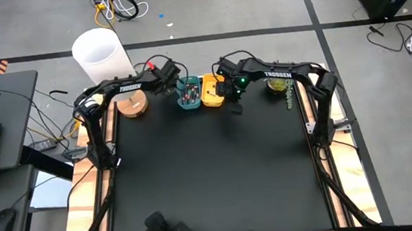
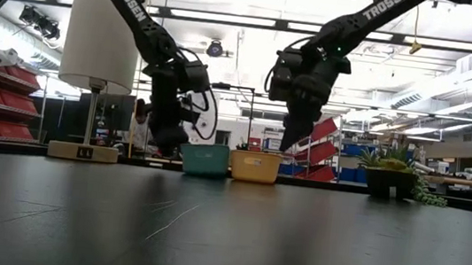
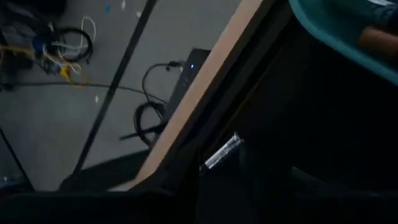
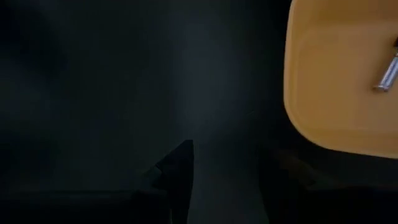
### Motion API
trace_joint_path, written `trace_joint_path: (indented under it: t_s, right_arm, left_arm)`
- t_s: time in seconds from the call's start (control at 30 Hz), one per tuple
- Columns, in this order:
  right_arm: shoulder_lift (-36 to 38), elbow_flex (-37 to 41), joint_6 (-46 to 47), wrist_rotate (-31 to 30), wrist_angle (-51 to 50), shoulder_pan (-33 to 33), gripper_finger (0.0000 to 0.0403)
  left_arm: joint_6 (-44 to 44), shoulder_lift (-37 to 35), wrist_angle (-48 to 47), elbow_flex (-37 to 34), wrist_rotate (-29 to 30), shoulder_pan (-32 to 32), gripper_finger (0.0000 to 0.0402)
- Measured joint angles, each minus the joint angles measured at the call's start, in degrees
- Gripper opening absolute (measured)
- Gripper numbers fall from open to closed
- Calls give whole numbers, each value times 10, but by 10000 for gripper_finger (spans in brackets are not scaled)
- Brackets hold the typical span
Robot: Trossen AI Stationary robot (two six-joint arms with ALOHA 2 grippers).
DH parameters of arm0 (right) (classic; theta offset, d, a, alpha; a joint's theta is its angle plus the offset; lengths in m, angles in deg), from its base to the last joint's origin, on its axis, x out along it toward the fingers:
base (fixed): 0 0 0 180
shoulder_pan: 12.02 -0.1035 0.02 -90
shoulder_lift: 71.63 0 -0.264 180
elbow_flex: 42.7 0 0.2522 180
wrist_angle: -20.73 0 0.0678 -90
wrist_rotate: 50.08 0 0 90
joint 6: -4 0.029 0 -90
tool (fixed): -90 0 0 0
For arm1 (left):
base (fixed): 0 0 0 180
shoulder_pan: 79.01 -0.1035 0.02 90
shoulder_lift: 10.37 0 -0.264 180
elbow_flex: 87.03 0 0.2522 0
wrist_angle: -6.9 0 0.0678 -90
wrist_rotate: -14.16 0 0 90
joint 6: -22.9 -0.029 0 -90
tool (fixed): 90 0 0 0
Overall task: Sort batteries
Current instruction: Put the silver black battery into the yellow bin
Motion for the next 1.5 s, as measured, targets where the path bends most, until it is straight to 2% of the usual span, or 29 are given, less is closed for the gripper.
trace_joint_path:
  t_s: [0.27,0.4,0.53,0.6,0.7,0.87,1.07,1.2,1.33,1.5]
  right_arm:
    - [0,19,-2,19,6,17,153]
    - [3,20,-11,20,6,18,153]
    - [3,20,-26,31,6,18,153]
    - [3,20,-30,35,10,19,153]
    - [3,20,-36,37,16,22,153]
    - [3,20,-36,38,14,29,153]
    - [3,20,-40,38,-1,33,153]
    - [3,20,-49,38,-2,34,153]
    - [4,20,-55,38,-2,34,153]
    - [4,20,-67,38,-3,37,153]
  left_arm:
    - [121,0,-29,0,-20,-5,139]
    - [224,0,-30,0,23,3,147]
    - [298,0,-46,0,95,6,150]
    - [356,0,-59,0,95,5,151]
    - [384,5,-47,-1,69,5,160]
    - [401,14,-18,-2,26,5,213]
    - [475,14,-23,-2,27,4,308]
    - [516,14,-23,-2,45,4,358]
    - [537,14,-3,-15,59,4,383]
    - [571,14,67,-60,48,4,386]
